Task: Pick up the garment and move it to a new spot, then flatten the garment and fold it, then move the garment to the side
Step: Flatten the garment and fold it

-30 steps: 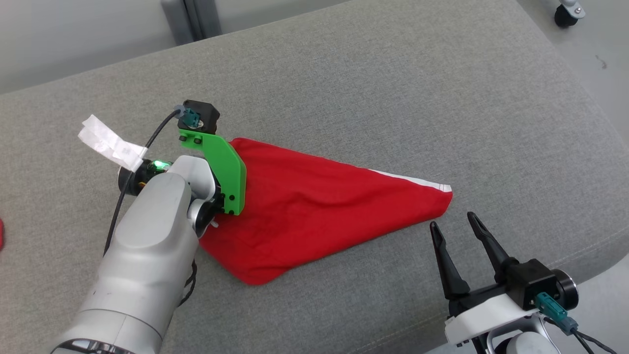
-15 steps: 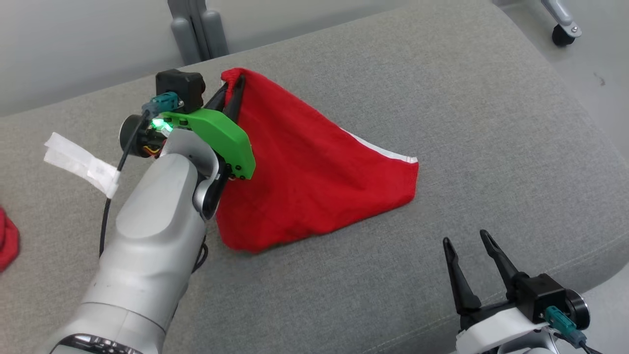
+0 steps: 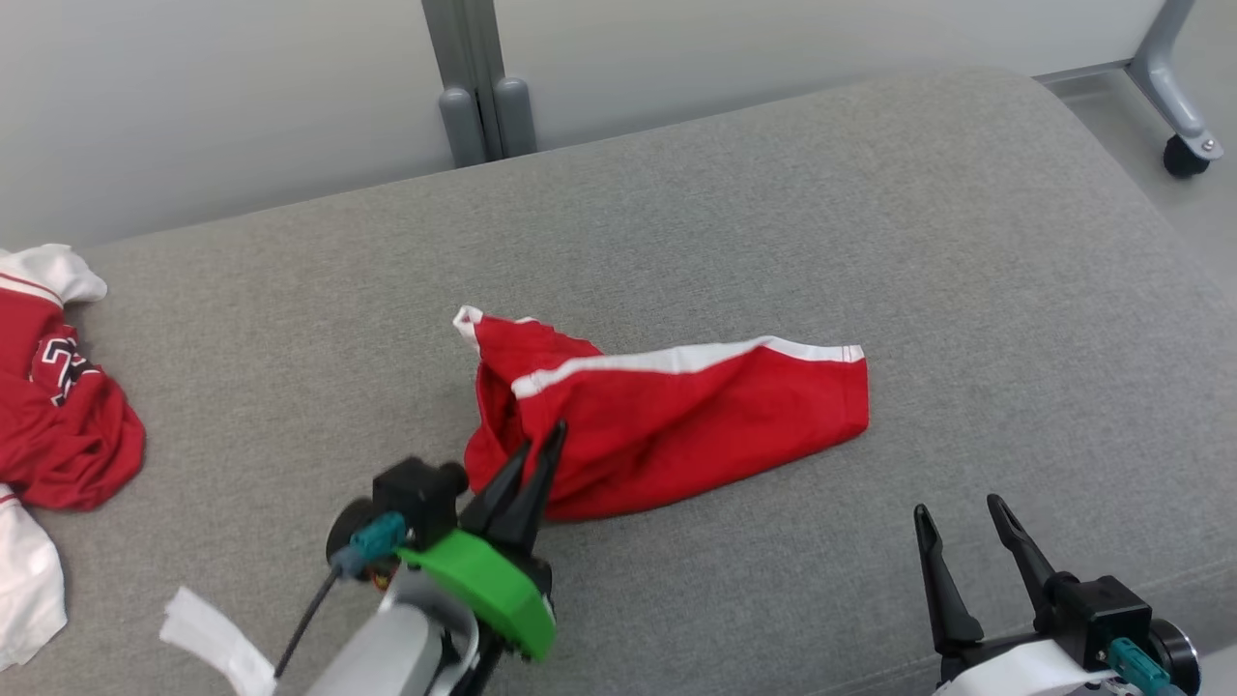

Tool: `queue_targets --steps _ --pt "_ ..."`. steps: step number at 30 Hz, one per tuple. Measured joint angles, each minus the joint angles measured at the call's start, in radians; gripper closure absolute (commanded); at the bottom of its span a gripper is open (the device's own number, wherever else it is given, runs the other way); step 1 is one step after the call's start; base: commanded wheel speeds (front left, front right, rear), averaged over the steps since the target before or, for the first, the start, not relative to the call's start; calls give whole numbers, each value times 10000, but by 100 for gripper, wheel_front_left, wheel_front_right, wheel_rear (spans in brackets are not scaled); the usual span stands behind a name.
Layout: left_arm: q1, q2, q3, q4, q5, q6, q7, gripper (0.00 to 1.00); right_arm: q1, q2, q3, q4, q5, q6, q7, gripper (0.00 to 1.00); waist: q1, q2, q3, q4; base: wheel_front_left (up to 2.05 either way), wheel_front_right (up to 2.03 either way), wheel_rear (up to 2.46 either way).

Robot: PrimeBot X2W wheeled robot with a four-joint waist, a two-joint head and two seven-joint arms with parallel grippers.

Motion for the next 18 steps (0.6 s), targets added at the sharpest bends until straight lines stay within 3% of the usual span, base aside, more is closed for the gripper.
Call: queue_targets --steps 7,14,15,16,17,18 --pt "2240 428 -389 -378 107 161 -8 100 133 4 -25 102 10 0 0 0 0 0 -154 508 0 0 0" --pt "3005 169 291 -228 412 155 -36 100 137 4 23 157 17 0 0 0 0 0 -174 779 0 0 0" --pt "3057 192 360 -165 594 150 -40 84 136 6 29 165 17 0 0 0 0 0 -177 781 0 0 0" --pt "3161 186 499 -104 650 146 -46 47 137 6 38 173 17 0 0 0 0 0 -185 780 0 0 0" --pt "3291 155 671 -81 675 136 -46 1 137 6 40 174 17 0 0 0 -1 0 -197 773 0 0 0" --pt "3421 125 782 -77 736 121 -46 0 137 6 40 176 17 0 0 0 0 0 -208 762 0 0 0"
